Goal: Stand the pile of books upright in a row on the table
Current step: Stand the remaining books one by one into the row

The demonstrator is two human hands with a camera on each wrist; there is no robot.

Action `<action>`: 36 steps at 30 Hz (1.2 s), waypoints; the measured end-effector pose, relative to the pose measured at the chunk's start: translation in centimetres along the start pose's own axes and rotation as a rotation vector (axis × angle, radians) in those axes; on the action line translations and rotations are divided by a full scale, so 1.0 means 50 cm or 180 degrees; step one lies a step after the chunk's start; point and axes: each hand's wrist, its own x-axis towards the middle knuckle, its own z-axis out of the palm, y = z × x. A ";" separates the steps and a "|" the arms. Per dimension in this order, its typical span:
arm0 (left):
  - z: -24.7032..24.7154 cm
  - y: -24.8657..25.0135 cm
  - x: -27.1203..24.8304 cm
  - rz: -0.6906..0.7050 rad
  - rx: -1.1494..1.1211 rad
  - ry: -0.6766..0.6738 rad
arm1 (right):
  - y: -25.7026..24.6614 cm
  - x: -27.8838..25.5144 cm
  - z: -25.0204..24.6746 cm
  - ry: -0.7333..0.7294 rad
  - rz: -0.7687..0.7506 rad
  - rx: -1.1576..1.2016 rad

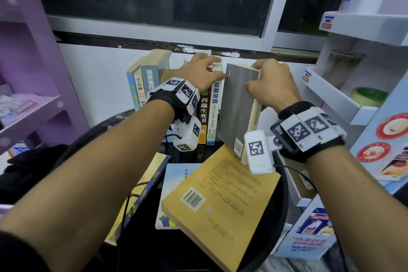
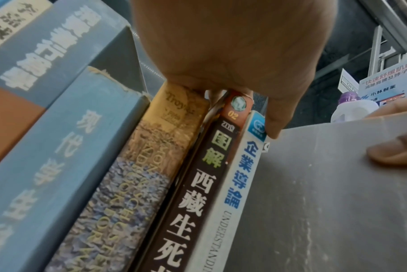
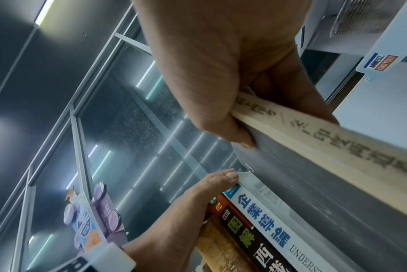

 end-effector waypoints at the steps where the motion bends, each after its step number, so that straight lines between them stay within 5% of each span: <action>1: -0.001 -0.003 0.001 0.0025 0.0034 -0.0001 | 0.001 0.003 0.004 0.0004 0.0013 0.0012; 36: 0.000 -0.044 -0.009 0.0480 0.0150 0.0351 | 0.013 0.096 0.179 0.0193 -0.0014 0.0391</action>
